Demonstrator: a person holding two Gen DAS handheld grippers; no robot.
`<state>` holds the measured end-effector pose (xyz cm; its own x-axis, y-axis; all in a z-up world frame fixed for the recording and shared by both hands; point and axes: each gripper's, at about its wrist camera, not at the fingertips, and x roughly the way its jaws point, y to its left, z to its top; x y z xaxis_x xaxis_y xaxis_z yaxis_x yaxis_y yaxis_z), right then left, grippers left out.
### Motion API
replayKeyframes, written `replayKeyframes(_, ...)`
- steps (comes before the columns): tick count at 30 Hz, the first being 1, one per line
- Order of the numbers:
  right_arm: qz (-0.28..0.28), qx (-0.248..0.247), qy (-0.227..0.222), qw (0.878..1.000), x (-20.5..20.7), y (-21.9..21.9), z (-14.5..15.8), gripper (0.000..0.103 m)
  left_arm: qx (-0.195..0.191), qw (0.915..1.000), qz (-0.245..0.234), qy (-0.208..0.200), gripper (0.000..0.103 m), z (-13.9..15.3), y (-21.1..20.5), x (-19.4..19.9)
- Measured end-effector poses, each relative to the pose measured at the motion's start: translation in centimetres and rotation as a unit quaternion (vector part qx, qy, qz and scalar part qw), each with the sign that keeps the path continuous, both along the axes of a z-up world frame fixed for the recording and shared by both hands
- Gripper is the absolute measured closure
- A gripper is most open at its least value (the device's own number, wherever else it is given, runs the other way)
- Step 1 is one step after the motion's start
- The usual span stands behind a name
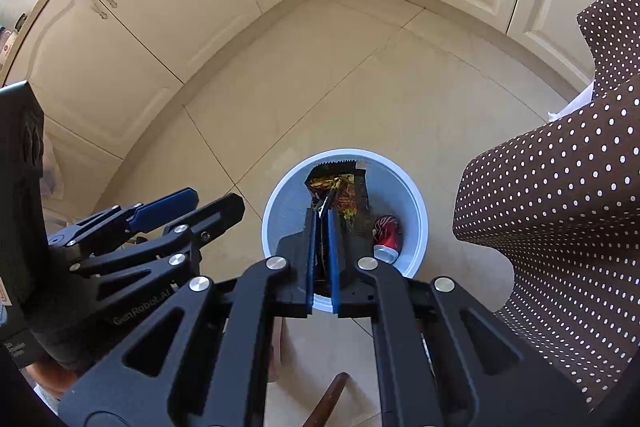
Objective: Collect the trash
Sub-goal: 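Open both grippers to drop the packet and wrapper into the bin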
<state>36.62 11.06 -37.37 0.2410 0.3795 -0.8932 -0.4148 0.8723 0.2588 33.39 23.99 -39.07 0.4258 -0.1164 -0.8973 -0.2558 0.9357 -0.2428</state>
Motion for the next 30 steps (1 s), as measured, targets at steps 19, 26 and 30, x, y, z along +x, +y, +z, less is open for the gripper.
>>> replayKeyframes(19, -0.006, 0.002, -0.021, 1.000, 0.8, 0.2, 0.6, 0.097, 0.000, 1.0000, 0.009, 0.000, 0.046, 0.0, 0.8, 0.0)
replayKeyframes(26, -0.008, 0.000, -0.018, 1.000, 0.8, 0.4, 0.6, 0.096, -0.001, 1.0000, 0.010, 0.000, 0.045, 0.1, 0.8, -0.1)
replayKeyframes(30, -0.009, -0.002, -0.026, 1.000, 0.3, 0.0, 1.4, 0.096, 0.000, 0.9999, 0.013, -0.004, 0.044, 0.5, 0.8, -0.2)
